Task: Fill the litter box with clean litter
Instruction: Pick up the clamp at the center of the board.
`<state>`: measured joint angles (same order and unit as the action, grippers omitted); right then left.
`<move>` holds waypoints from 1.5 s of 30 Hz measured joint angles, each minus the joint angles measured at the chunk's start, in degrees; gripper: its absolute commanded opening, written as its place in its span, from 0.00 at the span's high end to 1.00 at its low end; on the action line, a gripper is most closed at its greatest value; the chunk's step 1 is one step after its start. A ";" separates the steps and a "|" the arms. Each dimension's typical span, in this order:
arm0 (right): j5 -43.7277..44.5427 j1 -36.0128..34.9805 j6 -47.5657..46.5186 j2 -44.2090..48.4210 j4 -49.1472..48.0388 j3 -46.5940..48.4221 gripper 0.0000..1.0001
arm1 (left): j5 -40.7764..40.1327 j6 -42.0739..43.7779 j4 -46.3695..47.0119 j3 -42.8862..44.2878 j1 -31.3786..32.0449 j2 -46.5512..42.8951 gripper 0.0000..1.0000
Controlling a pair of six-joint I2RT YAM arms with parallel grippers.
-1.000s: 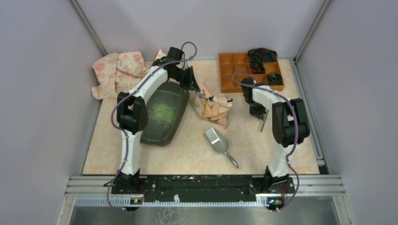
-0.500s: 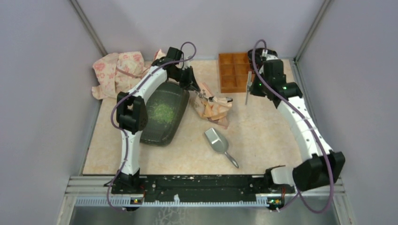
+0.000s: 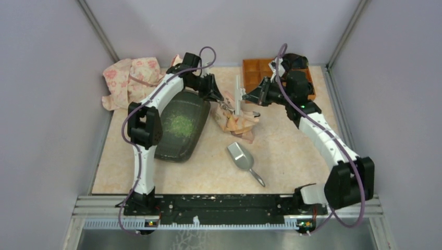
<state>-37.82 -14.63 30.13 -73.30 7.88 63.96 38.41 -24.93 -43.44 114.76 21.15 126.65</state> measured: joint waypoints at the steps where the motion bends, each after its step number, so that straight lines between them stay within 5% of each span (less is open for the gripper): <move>1: -2.12 -0.35 2.60 -1.86 -4.07 -1.51 1.00 | 0.61 -0.20 0.22 -0.37 -0.15 -0.17 0.63; 7: -8.70 -1.33 12.66 -11.63 -16.50 -3.10 1.00 | 3.43 -1.07 1.90 -1.46 -0.70 -0.70 0.55; 11: -9.94 -1.38 16.98 -16.68 -17.44 0.20 1.00 | 4.48 -1.53 3.21 -2.38 -0.79 -1.64 0.48; 30: -9.18 -2.16 21.00 -19.19 -16.35 0.94 1.00 | 7.58 -5.07 8.94 -6.36 -2.93 -7.80 0.46; 45: -15.43 -2.05 42.71 -24.13 -45.24 -7.02 1.00 | 15.80 -10.75 23.96 -19.47 -3.10 -15.13 0.46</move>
<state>-53.25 -16.69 72.84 -97.43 -37.36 56.95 54.22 -35.68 -19.49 95.29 18.04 111.53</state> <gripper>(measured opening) 0.019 0.539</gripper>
